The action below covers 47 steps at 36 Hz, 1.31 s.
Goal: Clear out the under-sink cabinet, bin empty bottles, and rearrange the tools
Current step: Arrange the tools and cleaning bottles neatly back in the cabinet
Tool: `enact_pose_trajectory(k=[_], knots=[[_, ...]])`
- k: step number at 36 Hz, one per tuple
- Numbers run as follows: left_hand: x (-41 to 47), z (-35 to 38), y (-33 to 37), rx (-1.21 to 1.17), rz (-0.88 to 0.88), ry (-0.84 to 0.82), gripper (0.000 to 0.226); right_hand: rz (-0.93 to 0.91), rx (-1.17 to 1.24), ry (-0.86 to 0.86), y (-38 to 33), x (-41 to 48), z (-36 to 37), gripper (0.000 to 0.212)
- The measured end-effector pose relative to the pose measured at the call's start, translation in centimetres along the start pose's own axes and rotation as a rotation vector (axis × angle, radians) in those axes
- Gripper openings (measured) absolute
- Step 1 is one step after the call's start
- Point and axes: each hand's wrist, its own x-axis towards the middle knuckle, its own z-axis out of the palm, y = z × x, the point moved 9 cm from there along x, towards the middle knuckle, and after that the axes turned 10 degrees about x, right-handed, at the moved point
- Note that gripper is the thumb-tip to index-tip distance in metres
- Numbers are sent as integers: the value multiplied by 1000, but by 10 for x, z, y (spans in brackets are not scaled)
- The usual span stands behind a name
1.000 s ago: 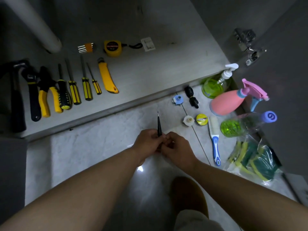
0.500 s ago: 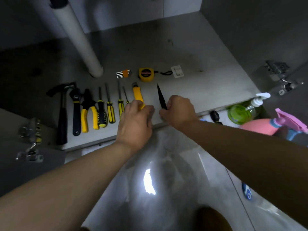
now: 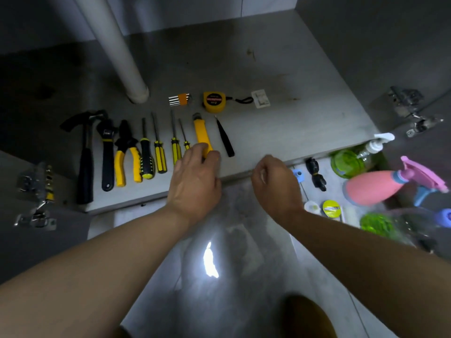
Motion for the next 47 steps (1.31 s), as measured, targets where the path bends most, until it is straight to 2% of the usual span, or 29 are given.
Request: enact_pose_trajectory(k=[3,7,9,12,18,20,23,26,28,31,32,34,35,37,39,40,43,47], knots=[[-5,-3,25,-26,132,55,50,20,-135,19,53,-34,-31,8],[-20,9,69,-103,298,23,45,226,-360,-26,127,-54,-66,40],[-29,17,86,-177,320,-11,43,265,-398,-98,147,-56,-70,46],[-41,34,104,-289,314,-107,38,252,-384,-210,157,-55,-62,38],[-58,85,117,-580,97,-419,33,212,-346,-170,149,-45,-47,9],[-61,96,116,-619,32,-440,37,197,-274,-153,144,-46,-42,6],[-63,107,115,-638,-8,-480,62,285,-37,-177,138,-52,-31,5],[-62,112,113,-725,-55,-521,79,465,325,-389,129,-63,-4,7],[-59,109,109,-789,-87,-496,67,537,583,-514,113,-69,10,10],[-54,103,93,-813,-170,-416,36,574,663,-586,103,-66,16,15],[-52,102,86,-803,-212,-395,32,566,639,-550,105,-58,14,14],[-51,103,72,-778,-295,-374,30,477,453,-344,117,-34,-6,14],[-51,104,68,-785,-326,-376,29,398,285,-226,121,-21,-21,10],[-52,104,61,-821,-357,-389,28,283,-58,-121,123,-1,-39,27],[-53,104,57,-857,-373,-405,28,263,-244,-179,129,12,-39,44],[-53,104,55,-875,-377,-415,29,251,-288,-221,131,18,-37,45],[-53,102,53,-911,-386,-426,30,183,-385,-332,132,29,-26,33],[-50,96,51,-962,-390,-410,33,119,-462,-380,127,30,-15,20]])
